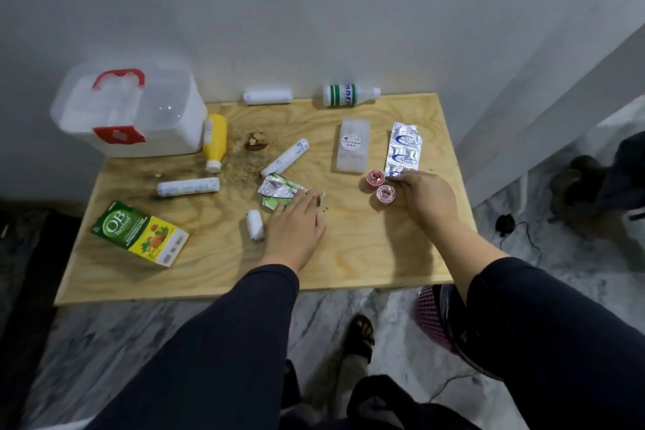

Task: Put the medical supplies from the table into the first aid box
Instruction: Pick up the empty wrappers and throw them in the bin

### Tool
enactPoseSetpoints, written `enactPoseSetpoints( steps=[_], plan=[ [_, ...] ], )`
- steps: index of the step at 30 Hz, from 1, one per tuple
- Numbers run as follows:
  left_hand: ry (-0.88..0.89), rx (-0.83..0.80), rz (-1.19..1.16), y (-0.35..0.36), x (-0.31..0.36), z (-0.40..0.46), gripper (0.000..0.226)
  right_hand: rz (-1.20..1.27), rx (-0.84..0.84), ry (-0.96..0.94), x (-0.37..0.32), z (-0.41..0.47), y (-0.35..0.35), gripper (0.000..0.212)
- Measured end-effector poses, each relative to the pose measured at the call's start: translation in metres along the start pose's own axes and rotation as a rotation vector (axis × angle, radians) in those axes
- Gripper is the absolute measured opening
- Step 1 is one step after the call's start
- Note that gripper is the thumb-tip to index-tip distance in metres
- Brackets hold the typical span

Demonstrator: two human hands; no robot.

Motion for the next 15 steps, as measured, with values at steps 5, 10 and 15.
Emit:
enactPoseSetpoints(
  steps=[5,10,15],
  plan=[
    [0.065,0.243,0.015,-0.031,0.0,-0.002,0.025,0.016,0.154,0.034,-0.012,-0.005,-0.021,0.033],
    [-0.093,0.247,0.034,-0.086,-0.009,-0.013,0.038,0.05,0.37,0.018,-0.034,-0.02,-0.054,0.035],
    [0.025,0.416,0.0,-0.135,-0.003,-0.024,0.042,0.102,0.531,0.084,-0.054,-0.047,-0.083,0.027]
  ],
)
Point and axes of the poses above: each hand's wrist, its own z-axis towards the middle knuckle, its own y-axis out of the palm, x = y × z, the point moved 2 cm from there along z, towards the middle knuckle, and after that the axes turned 6 degrees about -x, right-handed, at the moved point
